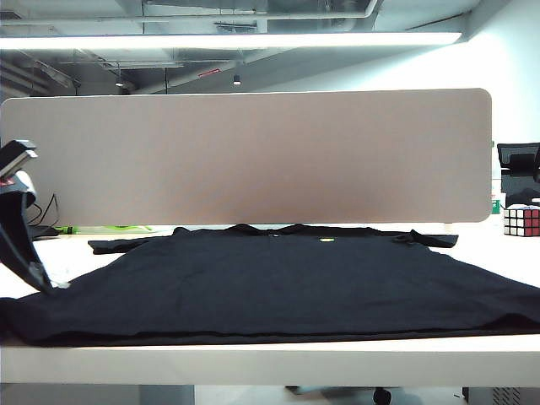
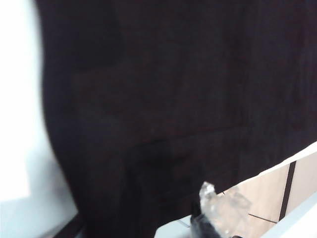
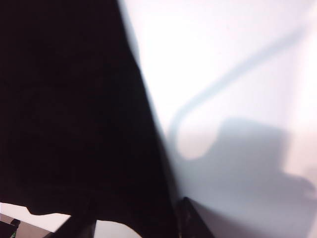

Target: Fold the bottom side of the T-shirt horizontally towards the center, about one-third of the way, then fold the sleeve back towards the center, creating a straight line along the edge of the T-shirt, and finally fold the bottom of the T-shirt up towards the top, creating a neat rectangle.

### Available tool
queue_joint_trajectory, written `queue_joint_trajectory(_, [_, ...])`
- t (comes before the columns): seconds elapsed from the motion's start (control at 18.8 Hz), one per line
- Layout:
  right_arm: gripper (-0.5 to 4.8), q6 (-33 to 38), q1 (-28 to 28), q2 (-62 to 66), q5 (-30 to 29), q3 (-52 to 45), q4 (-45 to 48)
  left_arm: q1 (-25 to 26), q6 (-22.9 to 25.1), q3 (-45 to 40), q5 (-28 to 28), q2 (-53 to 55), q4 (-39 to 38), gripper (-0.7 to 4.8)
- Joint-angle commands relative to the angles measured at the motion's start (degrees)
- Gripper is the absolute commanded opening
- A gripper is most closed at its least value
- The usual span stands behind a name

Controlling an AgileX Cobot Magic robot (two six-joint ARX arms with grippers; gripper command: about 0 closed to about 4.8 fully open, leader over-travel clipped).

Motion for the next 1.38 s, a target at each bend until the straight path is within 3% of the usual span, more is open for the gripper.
queue_joint_trajectory(0.05, [2.28, 0.00, 0.26, 0.07, -0.13, -0.09, 0.33, -1.88, 0.02, -0.94, -3.80, 1.46, -1.77, 2.46])
queue_joint_trajectory(0.27, [0.91, -0.15, 0.24, 0.07, 0.15, -0.09, 0.13, -1.97, 0.02, -0.94, -4.92, 1.44, -1.66, 2.36])
queue_joint_trajectory(0.32, [0.79, -0.28, 0.26, 0.07, 0.31, -0.09, 0.15, -1.97, 0.02, -0.94, -5.33, 1.46, -1.66, 2.32])
queue_joint_trajectory(0.43, [0.36, -0.46, 0.26, 0.07, 0.37, -0.09, 0.35, -1.97, 0.04, -0.94, -5.35, 1.44, -1.05, 0.89])
queue_joint_trajectory(0.59, [-0.07, -0.50, 0.31, 0.07, 0.33, -0.09, 0.76, -1.97, 0.04, -0.94, -5.35, 1.44, -0.02, -0.06])
queue_joint_trajectory(0.8, [-0.06, -1.73, 0.52, -0.76, -2.86, -0.07, -1.99, -1.97, 0.02, -0.92, -5.38, -0.48, -1.03, -0.06])
queue_joint_trajectory(1.12, [-0.06, -0.37, 0.57, -13.29, -6.86, -0.07, -5.22, -1.97, -3.98, -0.92, -5.75, -14.97, -3.91, -0.06])
queue_joint_trajectory(1.38, [-0.06, -0.57, 0.70, -29.05, -7.06, -0.07, -15.10, -1.99, -3.91, -0.87, -5.20, -27.56, -15.80, -0.06])
